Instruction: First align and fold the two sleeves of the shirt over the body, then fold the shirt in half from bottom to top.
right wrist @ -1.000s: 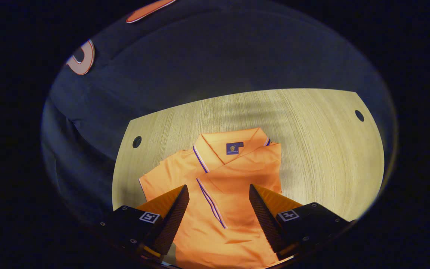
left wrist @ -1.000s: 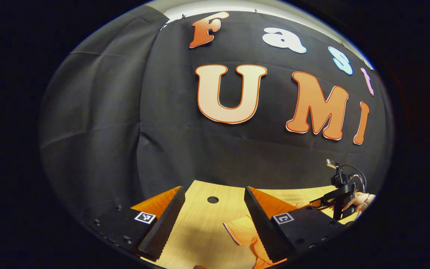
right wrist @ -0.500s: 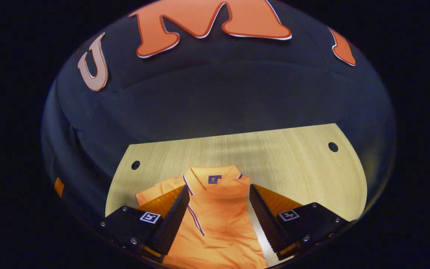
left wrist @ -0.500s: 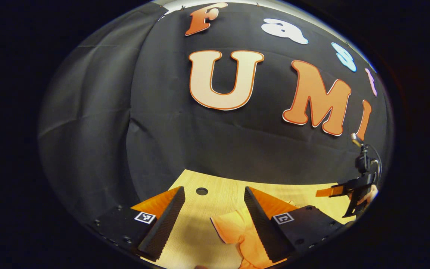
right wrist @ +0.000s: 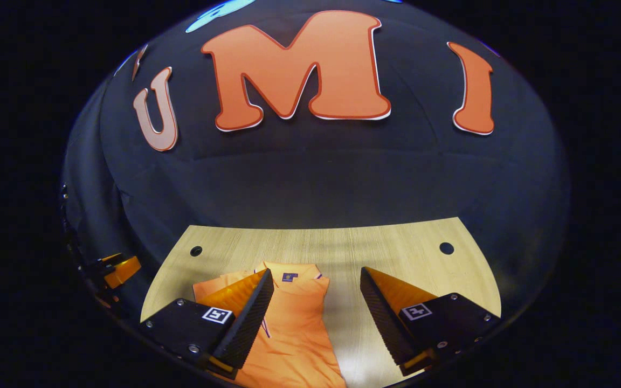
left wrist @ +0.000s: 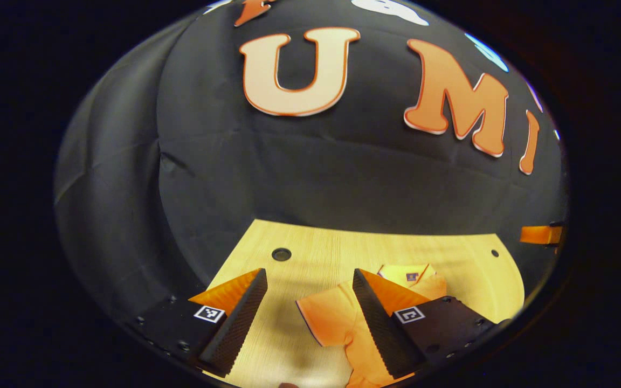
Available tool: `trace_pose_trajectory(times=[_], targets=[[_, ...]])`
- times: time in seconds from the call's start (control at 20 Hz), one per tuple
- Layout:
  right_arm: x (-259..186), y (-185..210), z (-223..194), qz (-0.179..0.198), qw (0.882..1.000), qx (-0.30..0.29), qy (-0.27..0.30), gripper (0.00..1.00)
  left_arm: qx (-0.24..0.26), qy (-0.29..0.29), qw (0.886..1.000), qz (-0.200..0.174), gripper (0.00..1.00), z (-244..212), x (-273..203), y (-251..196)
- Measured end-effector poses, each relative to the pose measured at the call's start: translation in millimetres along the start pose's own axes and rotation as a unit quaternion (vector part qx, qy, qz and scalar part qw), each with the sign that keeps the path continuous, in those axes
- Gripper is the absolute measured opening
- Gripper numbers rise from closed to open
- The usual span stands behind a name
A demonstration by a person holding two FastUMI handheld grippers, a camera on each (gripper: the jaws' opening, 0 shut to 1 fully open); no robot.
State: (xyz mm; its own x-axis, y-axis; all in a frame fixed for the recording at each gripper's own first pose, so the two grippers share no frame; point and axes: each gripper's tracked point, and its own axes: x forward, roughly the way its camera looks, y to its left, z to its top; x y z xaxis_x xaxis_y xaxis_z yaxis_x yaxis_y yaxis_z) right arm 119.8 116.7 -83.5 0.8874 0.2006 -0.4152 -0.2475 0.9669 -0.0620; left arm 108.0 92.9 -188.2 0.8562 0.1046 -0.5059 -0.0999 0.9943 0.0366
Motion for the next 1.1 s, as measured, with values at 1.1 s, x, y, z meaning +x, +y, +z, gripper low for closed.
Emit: trace_pose_trajectory(times=[1.1], targets=[[-22.1, -84.7, -33.1, -0.009, 0.999, 0.018, 0.024, 0.99, -0.046, 0.332, 0.940, 0.056, 0.98, -189.4, 122.8, 8.3]])
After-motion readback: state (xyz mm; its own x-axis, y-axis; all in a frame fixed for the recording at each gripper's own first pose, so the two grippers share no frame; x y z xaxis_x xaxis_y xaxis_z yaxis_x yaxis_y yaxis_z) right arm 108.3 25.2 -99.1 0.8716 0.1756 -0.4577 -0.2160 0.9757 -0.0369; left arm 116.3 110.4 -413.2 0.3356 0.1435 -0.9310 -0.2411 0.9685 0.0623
